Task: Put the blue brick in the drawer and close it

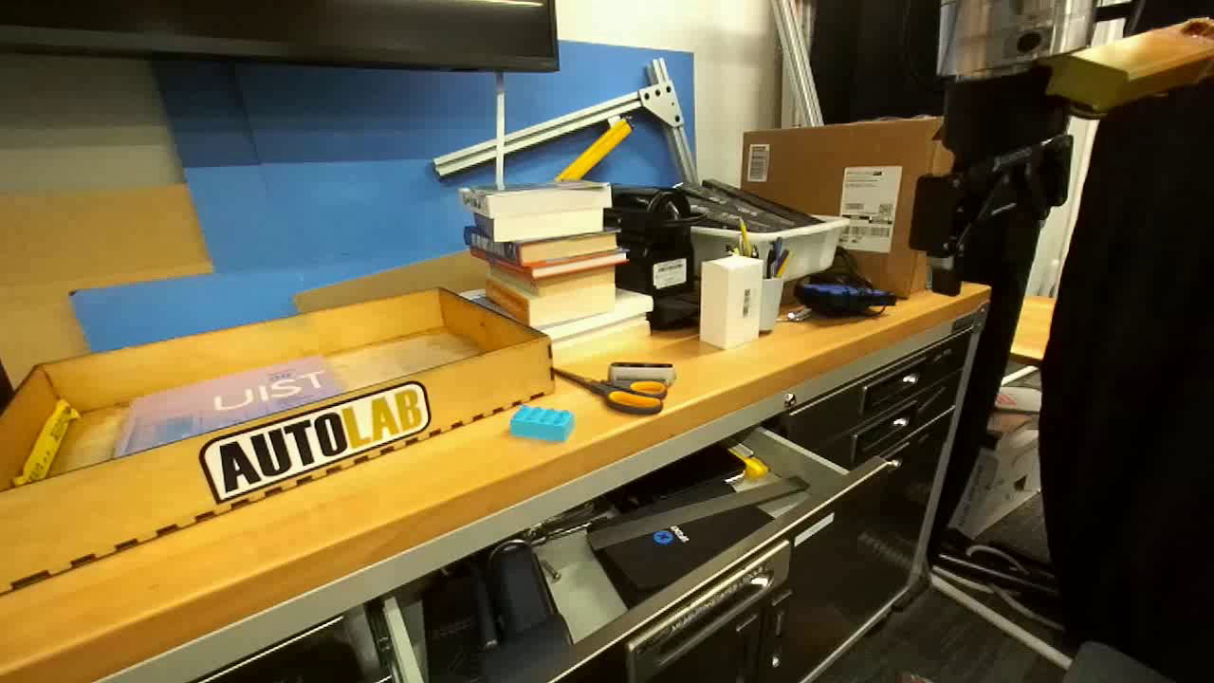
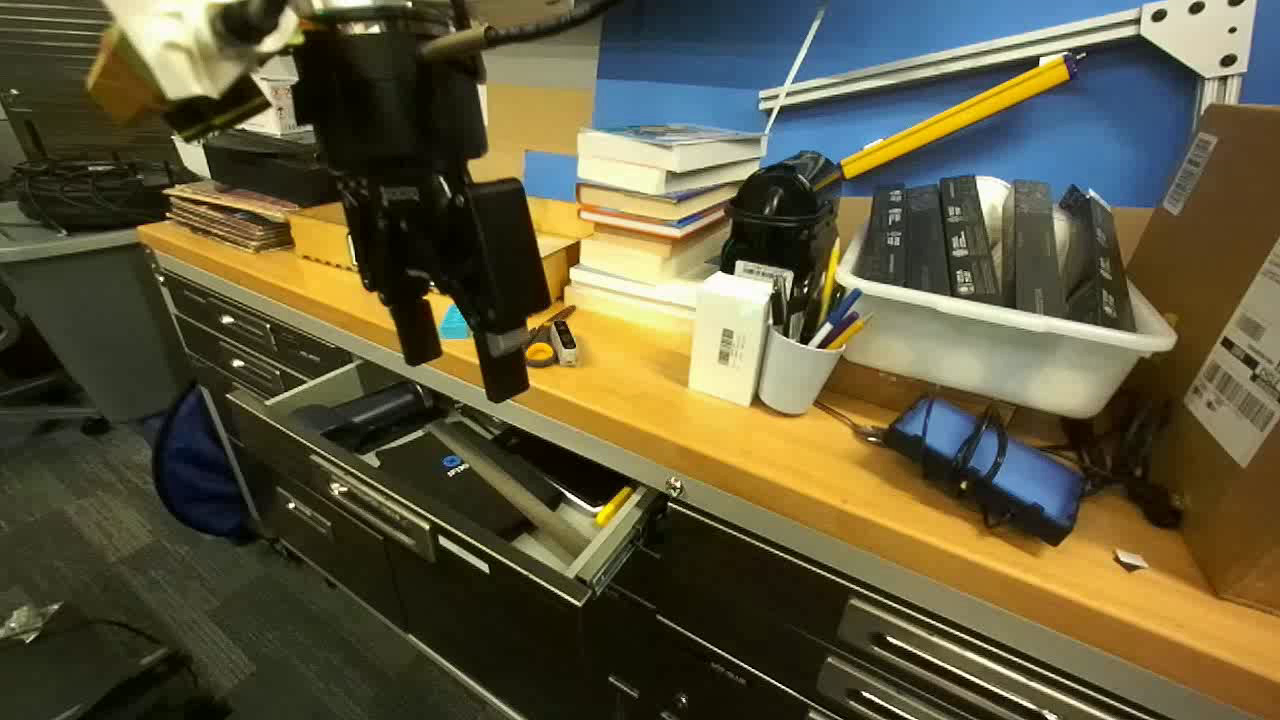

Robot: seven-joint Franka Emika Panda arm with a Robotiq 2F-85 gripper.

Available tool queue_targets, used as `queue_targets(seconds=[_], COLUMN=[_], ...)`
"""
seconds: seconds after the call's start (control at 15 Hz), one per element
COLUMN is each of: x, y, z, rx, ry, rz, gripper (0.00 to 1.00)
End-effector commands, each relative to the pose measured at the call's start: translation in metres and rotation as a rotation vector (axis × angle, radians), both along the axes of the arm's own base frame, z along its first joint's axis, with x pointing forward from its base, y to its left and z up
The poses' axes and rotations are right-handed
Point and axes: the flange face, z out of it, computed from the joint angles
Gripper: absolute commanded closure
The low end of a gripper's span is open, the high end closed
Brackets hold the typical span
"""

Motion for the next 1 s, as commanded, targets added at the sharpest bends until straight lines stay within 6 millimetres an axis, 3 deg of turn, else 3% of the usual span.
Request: queue_targets(seconds=[0.0, 0.67, 0.8, 0.93], x=[0.001, 0.001, 0.032, 0.069], y=[0.000, -0.001, 0.001, 0.020], z=[0.004, 0.011, 0.017, 0.019], rx=[-0.002, -0.006, 0.027, 0.071], ry=[-0.006, -0.020, -0.035, -0.050], rz=[-0.001, -0.001, 0.078, 0.173], gripper=[0.00, 0.00, 0.00, 0.00])
